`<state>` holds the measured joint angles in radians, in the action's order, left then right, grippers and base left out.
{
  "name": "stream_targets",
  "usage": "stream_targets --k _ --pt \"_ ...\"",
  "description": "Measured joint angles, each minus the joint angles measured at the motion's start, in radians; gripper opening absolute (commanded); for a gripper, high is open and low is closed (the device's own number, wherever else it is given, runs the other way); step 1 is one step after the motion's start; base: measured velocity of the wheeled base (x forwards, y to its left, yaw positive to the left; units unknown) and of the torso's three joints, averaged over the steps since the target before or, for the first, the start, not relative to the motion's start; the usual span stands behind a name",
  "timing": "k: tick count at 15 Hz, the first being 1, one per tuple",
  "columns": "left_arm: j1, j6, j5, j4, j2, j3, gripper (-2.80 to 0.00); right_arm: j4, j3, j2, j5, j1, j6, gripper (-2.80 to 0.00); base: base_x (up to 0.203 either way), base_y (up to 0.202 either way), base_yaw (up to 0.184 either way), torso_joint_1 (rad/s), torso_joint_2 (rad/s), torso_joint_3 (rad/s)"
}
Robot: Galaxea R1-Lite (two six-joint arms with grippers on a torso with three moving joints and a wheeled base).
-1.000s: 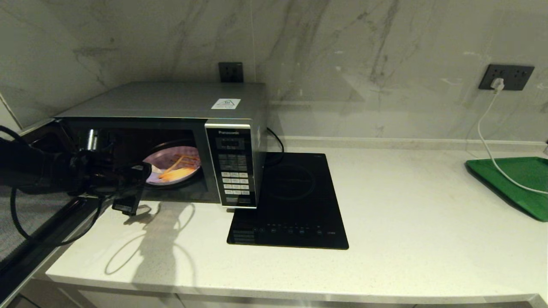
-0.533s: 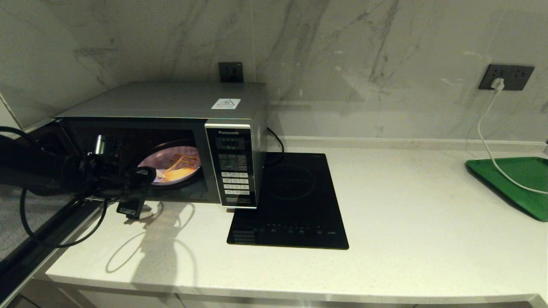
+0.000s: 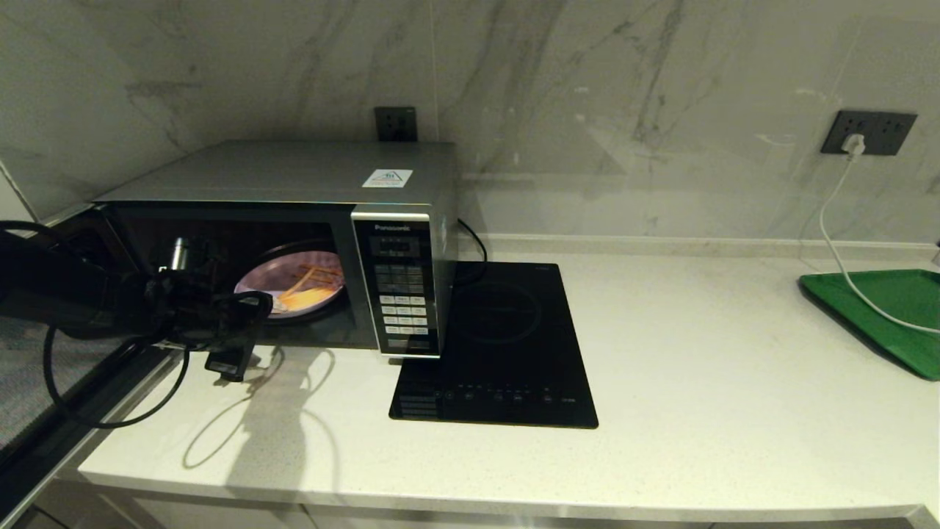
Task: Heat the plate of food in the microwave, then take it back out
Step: Take the plate out of the microwave
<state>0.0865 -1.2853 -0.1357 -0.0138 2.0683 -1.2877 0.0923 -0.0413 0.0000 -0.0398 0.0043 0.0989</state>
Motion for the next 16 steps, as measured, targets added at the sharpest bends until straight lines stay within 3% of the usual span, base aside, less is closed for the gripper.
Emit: stream_targets --k 16 --pt "-0.008 0.004 0.0 -0.02 -0.01 -0.001 -2.8 0.0 0.0 0.0 0.001 0.0 0.0 -2.8 0.0 0.0 0.0 0.0 0.0 0.0"
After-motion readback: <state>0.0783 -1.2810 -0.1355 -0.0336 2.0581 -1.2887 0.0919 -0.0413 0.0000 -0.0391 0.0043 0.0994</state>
